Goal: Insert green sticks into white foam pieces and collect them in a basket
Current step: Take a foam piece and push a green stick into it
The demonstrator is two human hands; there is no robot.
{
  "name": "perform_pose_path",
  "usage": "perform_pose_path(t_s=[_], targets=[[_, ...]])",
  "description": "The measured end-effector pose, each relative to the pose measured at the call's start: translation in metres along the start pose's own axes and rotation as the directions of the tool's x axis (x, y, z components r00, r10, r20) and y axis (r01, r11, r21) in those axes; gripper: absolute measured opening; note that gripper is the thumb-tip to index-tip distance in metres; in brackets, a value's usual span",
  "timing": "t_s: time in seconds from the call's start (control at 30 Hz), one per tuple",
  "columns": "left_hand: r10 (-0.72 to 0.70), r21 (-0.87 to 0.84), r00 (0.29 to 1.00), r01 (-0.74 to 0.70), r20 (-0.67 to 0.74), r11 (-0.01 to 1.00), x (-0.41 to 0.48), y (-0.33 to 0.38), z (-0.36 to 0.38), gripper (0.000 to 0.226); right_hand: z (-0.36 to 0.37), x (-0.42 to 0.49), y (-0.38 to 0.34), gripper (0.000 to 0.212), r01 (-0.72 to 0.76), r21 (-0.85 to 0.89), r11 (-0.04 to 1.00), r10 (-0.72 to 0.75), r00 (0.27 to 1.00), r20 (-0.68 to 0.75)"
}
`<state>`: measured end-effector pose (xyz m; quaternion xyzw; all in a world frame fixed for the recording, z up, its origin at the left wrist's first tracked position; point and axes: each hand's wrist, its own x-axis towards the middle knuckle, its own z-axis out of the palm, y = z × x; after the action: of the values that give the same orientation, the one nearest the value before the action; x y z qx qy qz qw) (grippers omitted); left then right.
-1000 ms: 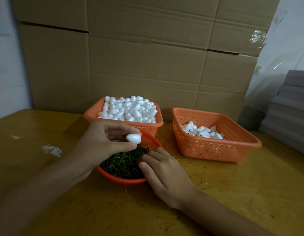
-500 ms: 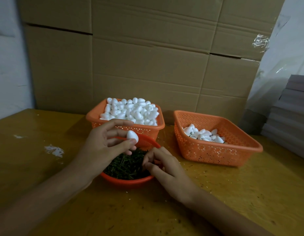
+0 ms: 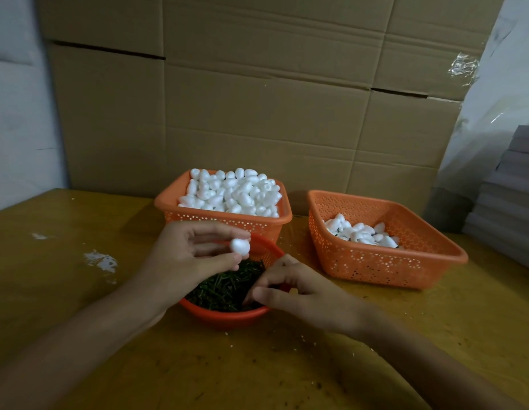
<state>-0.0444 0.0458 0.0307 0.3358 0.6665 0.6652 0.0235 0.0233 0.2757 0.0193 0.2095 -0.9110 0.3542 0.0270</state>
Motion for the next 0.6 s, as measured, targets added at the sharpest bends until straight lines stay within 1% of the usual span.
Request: perform_pose_path(t_s=[0.13,0.2,0.33,0.53,0.6], targets=[[-0.001,-0.056,1.000,0.000,-0.027,0.998,0.0002,0.0009,-0.0003,0.026,-0.0028,-0.0004,-0.0017,0.020,-0.015,-0.006,1.000,0.015,0.999,0.037],[-0.002,-0.095,0.999,-0.001,-0.032,0.995,0.0009,0.0008,0.0000,0.027,-0.0029,-0.0006,-0.0019,0.020,-0.014,-0.012,1.000,0.015,0.999,0.046],[-0.002,-0.115,0.999,-0.003,-0.038,0.993,0.0012,-0.0002,-0.0008,0.030,-0.0038,-0.0013,-0.0024,0.021,-0.012,-0.015,1.000,0.013,0.998,0.058],[0.015,-0.072,1.000,-0.016,-0.017,0.997,0.0012,0.0010,-0.0016,0.026,-0.0046,-0.0027,-0.0017,0.022,0.007,-0.011,1.000,-0.007,0.998,0.055],[0.014,-0.058,1.000,-0.015,-0.014,0.998,0.0010,0.0015,-0.0022,0.028,-0.0048,-0.0028,-0.0013,0.023,0.013,-0.007,1.000,-0.013,0.998,0.053]])
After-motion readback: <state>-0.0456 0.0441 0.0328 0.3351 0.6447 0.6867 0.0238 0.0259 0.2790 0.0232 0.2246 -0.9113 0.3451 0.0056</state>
